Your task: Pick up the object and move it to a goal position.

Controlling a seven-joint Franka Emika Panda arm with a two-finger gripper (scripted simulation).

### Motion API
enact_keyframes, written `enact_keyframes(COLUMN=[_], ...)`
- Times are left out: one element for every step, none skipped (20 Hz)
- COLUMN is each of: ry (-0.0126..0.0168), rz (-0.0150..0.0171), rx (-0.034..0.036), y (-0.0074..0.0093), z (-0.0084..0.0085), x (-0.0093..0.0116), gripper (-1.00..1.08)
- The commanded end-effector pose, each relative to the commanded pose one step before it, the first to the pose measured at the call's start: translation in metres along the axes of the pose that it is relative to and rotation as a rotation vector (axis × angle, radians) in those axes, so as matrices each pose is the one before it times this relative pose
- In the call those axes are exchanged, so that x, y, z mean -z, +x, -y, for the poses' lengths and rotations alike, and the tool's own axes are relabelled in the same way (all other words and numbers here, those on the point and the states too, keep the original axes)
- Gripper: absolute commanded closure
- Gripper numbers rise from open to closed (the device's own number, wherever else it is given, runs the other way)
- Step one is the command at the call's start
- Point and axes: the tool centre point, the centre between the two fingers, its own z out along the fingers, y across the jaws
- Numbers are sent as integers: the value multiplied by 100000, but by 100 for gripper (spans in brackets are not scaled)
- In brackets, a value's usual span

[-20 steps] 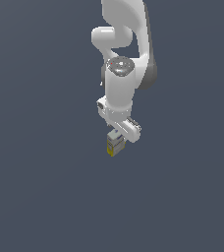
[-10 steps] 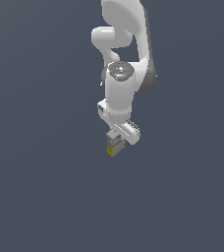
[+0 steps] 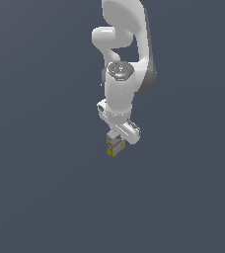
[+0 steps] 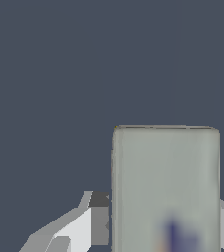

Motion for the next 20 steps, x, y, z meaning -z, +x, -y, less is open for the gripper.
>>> enact_keyframes(ry=[50, 0, 43, 0, 0, 0, 25, 0, 38, 0, 0, 40, 0, 28, 0, 0, 0, 0, 0, 0], rz=[-48, 0, 54, 0, 0, 0, 41, 0, 57, 0, 0, 56, 0, 40, 0, 0, 0, 0, 0, 0], rx=[-74, 0, -7, 0, 0, 0, -5, 0, -6, 0, 0, -4, 0, -2, 0, 0, 0, 0, 0, 0], y=[167, 83, 112, 117, 135, 153, 182, 194, 229, 242, 266, 283, 264, 269, 261, 262, 257, 243, 225, 206], z=[-504, -338, -415, -475, -546, -618, -699, -770, -859, -934, -1017, -1036, -996, -970, -935, -903, -860, -800, -732, -661], x=[206, 120, 143, 169, 195, 221, 243, 277, 301, 340, 372, 370, 367, 351, 349, 340, 327, 305, 280, 254], gripper=[108, 108, 108, 108, 108, 108, 108, 108, 108, 108, 108, 108, 108, 108, 108, 108, 108, 108, 108, 108])
